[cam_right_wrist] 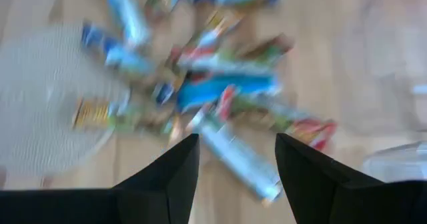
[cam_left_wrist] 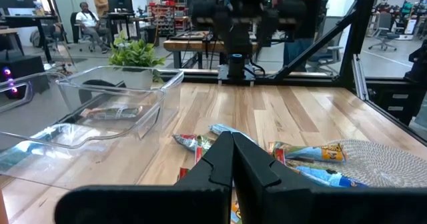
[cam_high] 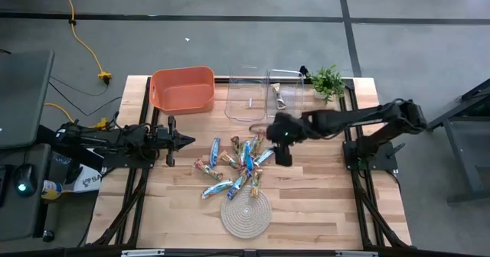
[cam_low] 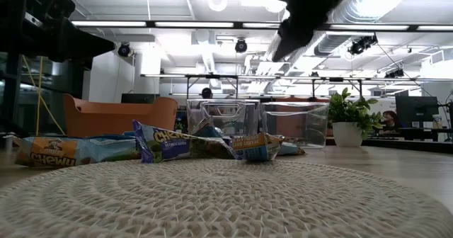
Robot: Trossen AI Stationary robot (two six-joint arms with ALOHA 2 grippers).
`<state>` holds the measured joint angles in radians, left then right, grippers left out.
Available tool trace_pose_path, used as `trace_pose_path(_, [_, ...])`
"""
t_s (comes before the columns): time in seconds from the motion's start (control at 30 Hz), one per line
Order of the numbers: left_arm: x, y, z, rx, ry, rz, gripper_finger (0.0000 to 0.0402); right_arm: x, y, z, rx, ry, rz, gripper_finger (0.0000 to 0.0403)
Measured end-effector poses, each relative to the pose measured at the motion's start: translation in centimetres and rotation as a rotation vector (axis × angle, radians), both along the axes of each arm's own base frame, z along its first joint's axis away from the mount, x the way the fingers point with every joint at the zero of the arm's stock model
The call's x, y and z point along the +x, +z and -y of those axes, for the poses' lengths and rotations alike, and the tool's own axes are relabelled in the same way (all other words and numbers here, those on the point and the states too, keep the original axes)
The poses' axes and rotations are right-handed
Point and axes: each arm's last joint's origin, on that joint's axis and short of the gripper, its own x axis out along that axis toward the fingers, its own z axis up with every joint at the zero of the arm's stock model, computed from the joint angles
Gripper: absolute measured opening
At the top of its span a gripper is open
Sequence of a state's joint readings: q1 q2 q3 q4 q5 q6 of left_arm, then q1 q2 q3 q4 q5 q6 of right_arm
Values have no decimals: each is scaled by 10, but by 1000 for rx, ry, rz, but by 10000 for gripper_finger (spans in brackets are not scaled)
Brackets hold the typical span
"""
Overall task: Pick and place Granola Bars by type
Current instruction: Put the yellow granola bar into the right transparent bin
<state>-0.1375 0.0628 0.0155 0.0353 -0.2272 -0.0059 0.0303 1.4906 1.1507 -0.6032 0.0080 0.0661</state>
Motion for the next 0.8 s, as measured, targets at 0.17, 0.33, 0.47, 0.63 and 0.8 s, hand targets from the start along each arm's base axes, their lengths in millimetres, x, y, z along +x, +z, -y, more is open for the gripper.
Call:
trace_pose_path(0.17, [0,0,0,0,0,0,0,17,-26,-9,4,91,-101,181])
trace_pose_path(0.33, [0,0,0,0,0,0,0,41,-34,-12,-45,232,-153,181])
trace_pose_path(0.47, [0,0,0,0,-1,0,0,54,-45,-12,-111,390,-238,181])
trace_pose_path(0.63, [0,0,0,0,0,0,0,57,-62,-8,-235,524,-345,181])
trace_pose_path(0.8, [0,0,0,0,-1,0,0,53,-75,2,-253,507,-396,181])
